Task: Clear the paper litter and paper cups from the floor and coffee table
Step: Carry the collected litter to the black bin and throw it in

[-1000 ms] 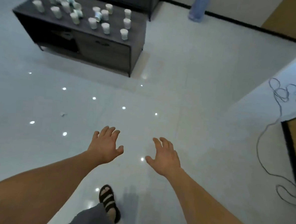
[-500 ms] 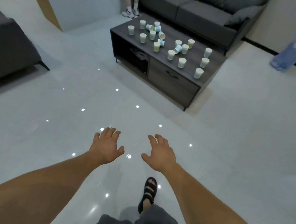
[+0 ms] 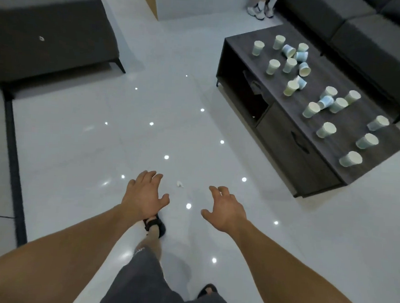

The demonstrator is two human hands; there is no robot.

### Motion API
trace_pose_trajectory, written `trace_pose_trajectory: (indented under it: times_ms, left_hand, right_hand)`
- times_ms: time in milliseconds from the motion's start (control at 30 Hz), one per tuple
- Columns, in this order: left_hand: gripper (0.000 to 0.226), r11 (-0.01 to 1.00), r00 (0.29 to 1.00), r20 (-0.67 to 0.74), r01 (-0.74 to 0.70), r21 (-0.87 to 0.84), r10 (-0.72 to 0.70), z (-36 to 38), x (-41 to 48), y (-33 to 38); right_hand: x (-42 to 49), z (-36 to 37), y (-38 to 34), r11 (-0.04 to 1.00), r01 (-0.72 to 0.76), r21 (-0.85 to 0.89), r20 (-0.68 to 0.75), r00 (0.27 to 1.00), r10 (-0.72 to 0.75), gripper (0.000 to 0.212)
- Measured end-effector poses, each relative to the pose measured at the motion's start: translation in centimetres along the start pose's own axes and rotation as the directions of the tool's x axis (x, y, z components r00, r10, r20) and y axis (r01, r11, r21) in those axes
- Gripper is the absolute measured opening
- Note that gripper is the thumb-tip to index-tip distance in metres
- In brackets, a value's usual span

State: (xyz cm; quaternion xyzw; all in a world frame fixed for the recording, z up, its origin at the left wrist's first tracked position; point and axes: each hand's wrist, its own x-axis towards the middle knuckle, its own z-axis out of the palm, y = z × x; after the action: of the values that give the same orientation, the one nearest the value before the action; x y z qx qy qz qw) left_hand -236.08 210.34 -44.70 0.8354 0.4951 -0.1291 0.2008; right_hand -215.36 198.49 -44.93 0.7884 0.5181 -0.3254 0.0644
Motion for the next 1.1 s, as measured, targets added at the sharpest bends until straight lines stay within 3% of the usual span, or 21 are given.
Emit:
trace_pose_trajectory:
  times_ms: [300, 500, 633, 733, 900, 1000, 1100]
  left_hand:
    - [0.070, 0.999, 0.989, 0.149, -0.001, -0.034, 0.006, 4.6, 24.1, -9.7]
    - [0.070, 0.997, 0.983, 0.177, -0.046, -0.056, 0.055, 18.2, 41.9, -14.1]
    - [0.070, 0.994, 0.968, 0.247, -0.019, -0.107, 0.045, 30.2, 48.8, -16.5]
    - [0.070, 0.993, 0.946, 0.319, -0.023, -0.119, 0.060, 37.4, 51.0, -18.4]
    - [0.069, 0.993, 0.903, 0.427, 0.004, -0.115, 0.045, 42.9, 53.0, -19.9]
    - [0.068, 0.986, 0.898, 0.439, 0.034, -0.161, 0.041, 41.4, 53.1, -18.1]
    - [0.065, 0.968, 0.880, 0.473, 0.077, -0.238, 0.047, 36.6, 51.5, -14.0]
  right_hand:
    - [25.2, 6.5, -3.3, 0.998, -0.056, 0.009, 0.223, 0.973, 0.052, 0.074]
    - [45.1, 19.1, -0.5, 0.999, -0.029, 0.015, 0.234, 0.972, 0.024, 0.069]
    - [55.0, 29.2, 2.2, 1.000, -0.029, -0.001, 0.238, 0.971, 0.028, 0.066]
    - [59.5, 36.0, 3.2, 0.998, -0.054, 0.021, 0.274, 0.961, 0.046, 0.063]
    - [63.1, 41.9, 3.0, 0.991, -0.081, 0.106, 0.222, 0.973, 0.056, 0.036]
    - [62.4, 39.3, 3.6, 0.959, -0.151, 0.241, 0.207, 0.973, 0.101, 0.037]
    - [58.8, 32.4, 4.4, 0.921, -0.115, 0.371, 0.114, 0.990, 0.078, 0.048]
